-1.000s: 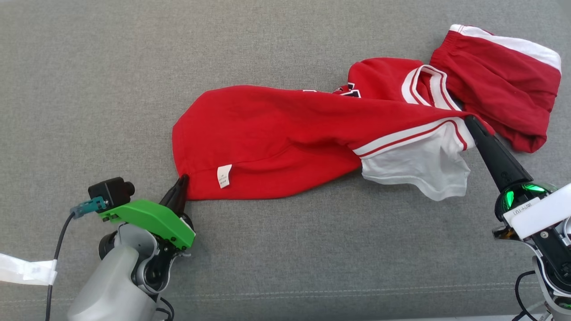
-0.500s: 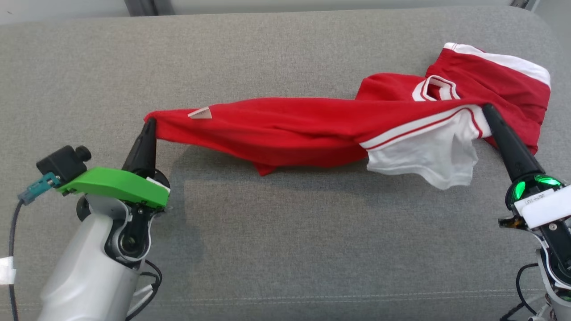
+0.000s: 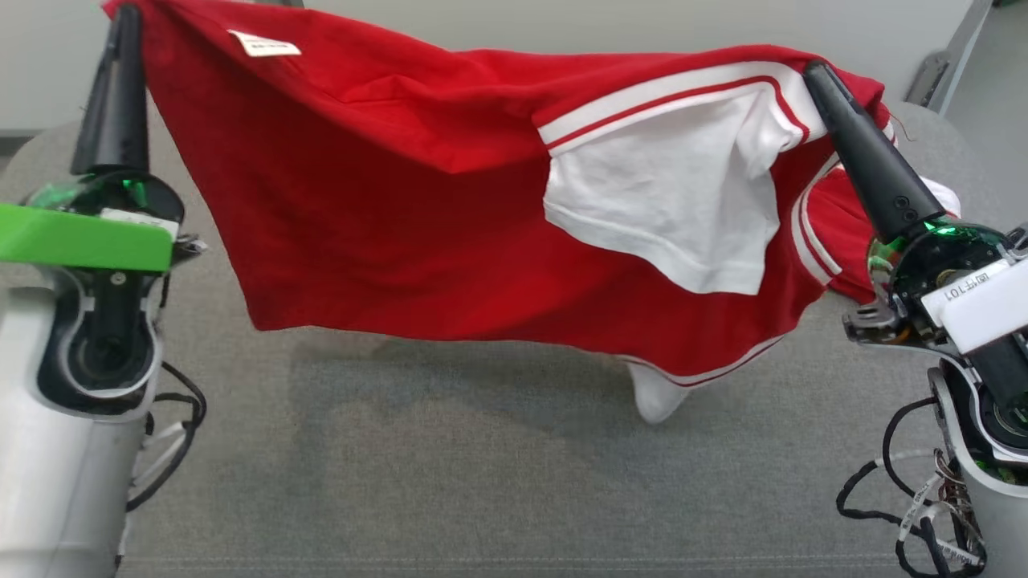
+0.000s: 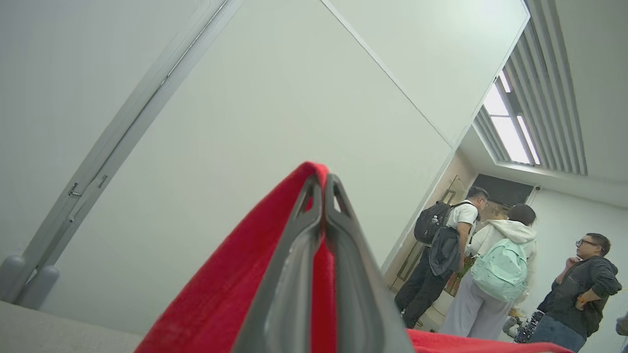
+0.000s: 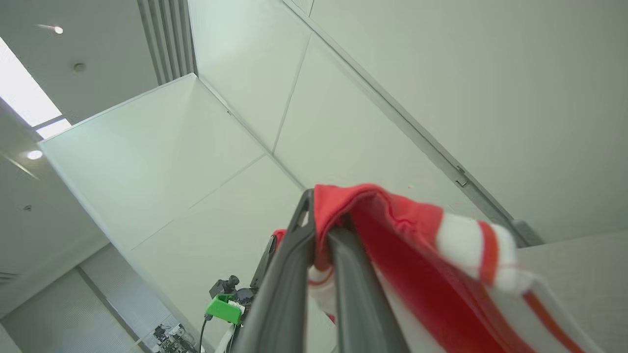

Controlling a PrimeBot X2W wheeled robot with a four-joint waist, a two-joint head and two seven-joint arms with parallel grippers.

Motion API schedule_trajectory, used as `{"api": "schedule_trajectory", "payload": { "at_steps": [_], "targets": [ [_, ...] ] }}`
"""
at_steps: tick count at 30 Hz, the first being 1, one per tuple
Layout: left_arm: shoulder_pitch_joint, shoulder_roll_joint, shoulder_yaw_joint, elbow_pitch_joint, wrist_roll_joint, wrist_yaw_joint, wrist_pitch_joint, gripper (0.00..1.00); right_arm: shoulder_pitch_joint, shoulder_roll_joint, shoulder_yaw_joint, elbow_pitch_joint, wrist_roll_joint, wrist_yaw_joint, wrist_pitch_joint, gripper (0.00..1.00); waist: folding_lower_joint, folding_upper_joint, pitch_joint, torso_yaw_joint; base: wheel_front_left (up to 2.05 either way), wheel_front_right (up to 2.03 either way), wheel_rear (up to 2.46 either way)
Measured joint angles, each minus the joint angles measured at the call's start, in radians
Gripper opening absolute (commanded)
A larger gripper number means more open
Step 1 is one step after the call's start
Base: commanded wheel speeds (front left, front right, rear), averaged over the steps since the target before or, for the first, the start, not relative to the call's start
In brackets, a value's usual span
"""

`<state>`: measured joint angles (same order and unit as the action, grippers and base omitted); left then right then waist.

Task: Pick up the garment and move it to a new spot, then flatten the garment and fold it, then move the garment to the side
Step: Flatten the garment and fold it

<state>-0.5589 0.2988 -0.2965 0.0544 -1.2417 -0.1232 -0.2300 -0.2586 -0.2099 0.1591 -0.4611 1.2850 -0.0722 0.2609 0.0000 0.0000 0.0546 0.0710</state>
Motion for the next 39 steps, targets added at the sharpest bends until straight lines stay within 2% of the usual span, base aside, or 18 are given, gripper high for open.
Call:
{"api": "schedule_trajectory", "payload": {
  "at_steps": [7, 12, 18, 19, 22, 26, 31, 34, 36, 39],
  "targets": [
    [0.053, 0.097, 0.124, -0.195, -0.062, 0.006, 0.006, 0.0, 0.028, 0.071, -0.012, -0.171, 0.14, -0.011, 0.006, 0.0, 0.0, 0.0, -0.077, 0.015, 0.0, 0.0, 0.0],
    [0.139, 0.177, 0.214, -0.344, -0.107, 0.1, 0.047, 0.0, 0.133, 0.083, -0.058, -0.295, 0.192, -0.037, 0.004, 0.0, 0.0, 0.0, -0.114, 0.02, 0.0, 0.0, 0.0],
    [0.237, 0.271, 0.321, -0.491, -0.154, 0.24, 0.12, 0.0, 0.216, 0.09, -0.076, -0.388, 0.224, -0.054, 0.006, 0.0, 0.0, 0.0, -0.105, 0.018, 0.0, 0.0, 0.0],
    [0.246, 0.278, 0.331, -0.509, -0.177, 0.252, 0.136, 0.0, 0.228, 0.089, -0.074, -0.393, 0.23, -0.055, 0.014, 0.0, 0.0, 0.0, -0.097, 0.018, 0.0, 0.0, 0.0],
    [0.266, 0.281, 0.33, -0.523, -0.229, 0.251, 0.183, 0.0, 0.249, 0.085, -0.053, -0.379, 0.249, -0.061, 0.034, 0.0, 0.0, 0.0, -0.068, 0.019, 0.0, 0.0, 0.0],
    [0.278, 0.275, 0.286, -0.482, -0.297, 0.251, 0.249, 0.0, 0.249, 0.083, -0.038, -0.272, 0.258, -0.061, 0.055, 0.0, -0.0001, 0.0, -0.022, 0.027, 0.0, 0.0, 0.0],
    [0.233, 0.266, 0.2, -0.321, -0.342, 0.251, 0.333, 0.0, 0.209, 0.075, -0.054, 0.048, 0.225, -0.062, 0.066, 0.0, 0.0, 0.0, 0.042, 0.044, 0.0, 0.0, 0.0],
    [0.124, 0.26, 0.132, -0.213, -0.337, 0.251, 0.371, 0.0, 0.07, 0.083, -0.068, 0.256, 0.151, -0.062, 0.055, 0.0, 0.0, 0.0, 0.082, 0.055, 0.0, 0.0, 0.0],
    [0.041, 0.233, 0.112, -0.141, -0.327, 0.251, 0.371, 0.0, -0.058, 0.109, -0.1, 0.385, 0.092, -0.061, 0.019, 0.0, 0.0, 0.0, 0.109, 0.063, 0.0, 0.0, 0.0],
    [-0.097, 0.197, 0.094, -0.049, -0.239, 0.251, 0.341, 0.0, -0.265, 0.155, -0.167, 0.534, 0.014, -0.061, -0.063, 0.0, 0.0, 0.0, 0.151, 0.074, 0.0, 0.0, 0.0]
  ]
}}
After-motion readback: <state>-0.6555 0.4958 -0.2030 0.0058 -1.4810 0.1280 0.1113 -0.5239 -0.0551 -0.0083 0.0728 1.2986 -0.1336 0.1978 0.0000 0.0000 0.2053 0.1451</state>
